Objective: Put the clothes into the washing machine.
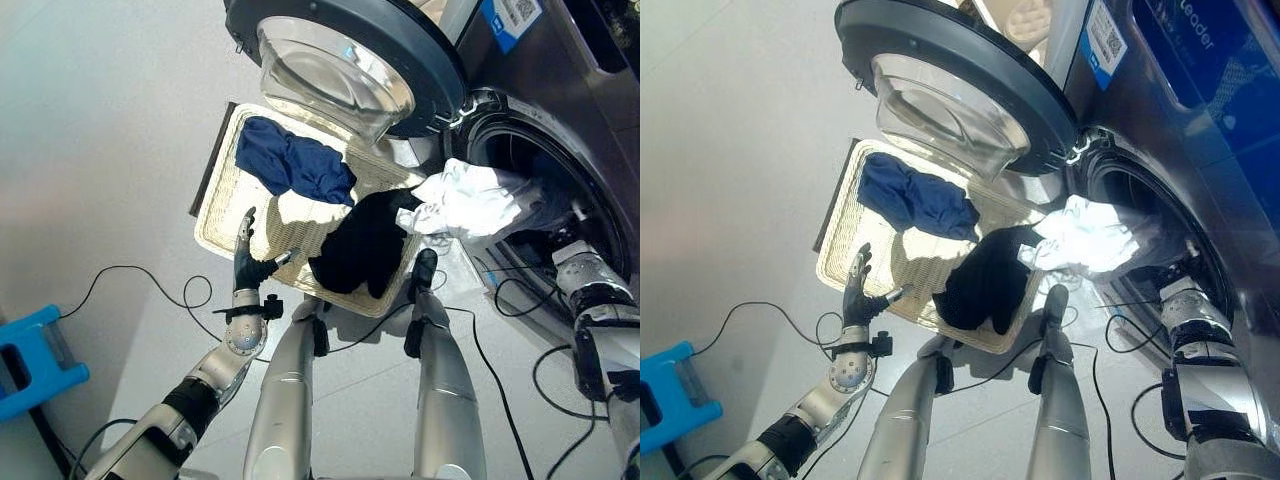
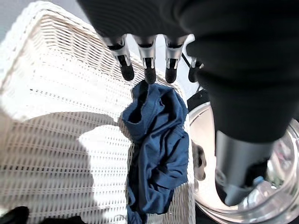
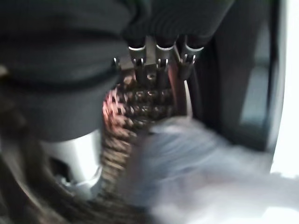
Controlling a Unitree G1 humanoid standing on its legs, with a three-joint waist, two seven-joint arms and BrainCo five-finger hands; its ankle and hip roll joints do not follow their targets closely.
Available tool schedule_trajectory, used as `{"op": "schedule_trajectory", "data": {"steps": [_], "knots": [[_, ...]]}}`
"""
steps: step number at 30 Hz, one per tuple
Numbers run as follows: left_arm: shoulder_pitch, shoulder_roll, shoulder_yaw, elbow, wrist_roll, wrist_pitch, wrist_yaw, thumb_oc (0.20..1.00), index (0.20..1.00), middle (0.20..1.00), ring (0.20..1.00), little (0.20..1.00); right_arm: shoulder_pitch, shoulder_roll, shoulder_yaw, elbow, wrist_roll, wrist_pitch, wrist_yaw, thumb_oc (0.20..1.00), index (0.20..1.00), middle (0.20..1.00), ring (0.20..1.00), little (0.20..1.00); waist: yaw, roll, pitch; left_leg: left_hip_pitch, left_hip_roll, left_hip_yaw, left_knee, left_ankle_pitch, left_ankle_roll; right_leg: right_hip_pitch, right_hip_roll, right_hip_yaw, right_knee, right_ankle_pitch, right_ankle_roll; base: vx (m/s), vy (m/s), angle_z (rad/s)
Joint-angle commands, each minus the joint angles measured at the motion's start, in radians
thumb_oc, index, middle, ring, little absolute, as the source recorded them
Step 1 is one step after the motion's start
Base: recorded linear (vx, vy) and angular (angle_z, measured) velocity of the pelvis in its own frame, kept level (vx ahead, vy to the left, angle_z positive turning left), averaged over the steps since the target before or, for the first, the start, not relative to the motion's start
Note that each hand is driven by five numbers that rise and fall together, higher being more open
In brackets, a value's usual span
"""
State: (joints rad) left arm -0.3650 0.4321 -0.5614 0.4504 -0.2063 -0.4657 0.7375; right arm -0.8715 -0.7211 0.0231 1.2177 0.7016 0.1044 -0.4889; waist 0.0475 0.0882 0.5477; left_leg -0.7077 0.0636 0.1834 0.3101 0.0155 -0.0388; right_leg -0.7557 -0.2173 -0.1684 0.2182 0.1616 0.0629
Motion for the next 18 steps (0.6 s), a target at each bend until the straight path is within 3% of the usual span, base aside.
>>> {"op": "schedule_trajectory", "data": {"steps": [1,3,4,9,13,15,18], "knots": [[0.070,-0.004,0.032,-0.071,0.091,-0.053,0.000,1.000,1.000,1.000,1.000,1.000,-0.014,-0.179,0.109,-0.010,-0.286,0.006,0.038,1.000,1.000,1.000,1.000,1.000,0.001,0.034,-0.028,-0.005,-0.062,0.044,0.025,-0.071,0.000,-0.019,-0.014,-0.131,0.137,-0.092,0.075,0.00,0.000,0.00],[0.070,-0.002,0.031,-0.071,0.097,-0.056,0.001,1.000,1.000,1.000,1.000,1.000,-0.011,-0.175,0.128,-0.012,-0.331,-0.007,0.032,1.000,1.000,1.000,1.000,1.000,0.001,0.035,-0.028,-0.005,-0.062,0.044,0.024,-0.071,0.001,-0.019,-0.015,-0.131,0.136,-0.092,0.076,0.00,0.000,0.00],[0.069,0.001,0.028,-0.072,0.115,-0.060,0.008,1.000,1.000,1.000,1.000,1.000,0.000,-0.162,0.155,-0.017,-0.446,-0.043,-0.012,1.000,1.000,1.000,1.000,1.000,0.000,0.038,-0.028,-0.007,-0.063,0.045,0.022,-0.072,0.003,-0.022,-0.016,-0.130,0.136,-0.094,0.078,0.00,0.000,0.00],[0.058,0.001,0.012,-0.066,0.167,-0.062,0.039,1.000,1.000,1.000,1.000,1.000,0.051,-0.105,0.214,-0.076,-0.713,-0.158,-0.160,1.000,1.000,1.000,1.000,1.000,-0.006,0.045,-0.028,-0.007,-0.067,0.050,0.012,-0.074,0.009,-0.029,-0.018,-0.125,0.134,-0.094,0.085,0.00,0.006,0.00],[0.037,-0.008,0.004,-0.035,0.185,-0.060,0.064,1.000,1.000,1.000,1.000,1.000,0.076,-0.069,0.297,-0.119,-0.905,-0.181,-0.233,1.000,1.000,1.000,1.000,1.000,-0.015,0.046,-0.028,-0.016,-0.069,0.052,0.011,-0.073,0.010,-0.041,-0.019,-0.118,0.131,-0.092,0.090,0.00,0.000,0.00],[0.024,-0.016,0.000,-0.009,0.188,-0.068,0.078,1.000,1.000,1.000,1.000,1.000,0.082,-0.054,0.338,-0.125,-0.972,-0.163,-0.254,1.000,1.000,1.000,1.000,1.000,-0.018,0.046,-0.028,-0.022,-0.072,0.052,0.012,-0.074,0.008,-0.047,-0.018,-0.115,0.128,-0.091,0.093,0.00,0.000,0.00],[0.014,-0.022,0.000,0.008,0.196,-0.075,0.088,1.000,1.000,1.000,1.000,1.000,0.083,-0.045,0.373,-0.124,-1.011,-0.156,-0.250,1.000,1.000,1.000,1.000,1.000,-0.019,0.044,-0.028,-0.025,-0.072,0.052,0.008,-0.073,0.008,-0.050,-0.019,-0.114,0.122,-0.088,0.094,0.00,0.000,0.00]]}}
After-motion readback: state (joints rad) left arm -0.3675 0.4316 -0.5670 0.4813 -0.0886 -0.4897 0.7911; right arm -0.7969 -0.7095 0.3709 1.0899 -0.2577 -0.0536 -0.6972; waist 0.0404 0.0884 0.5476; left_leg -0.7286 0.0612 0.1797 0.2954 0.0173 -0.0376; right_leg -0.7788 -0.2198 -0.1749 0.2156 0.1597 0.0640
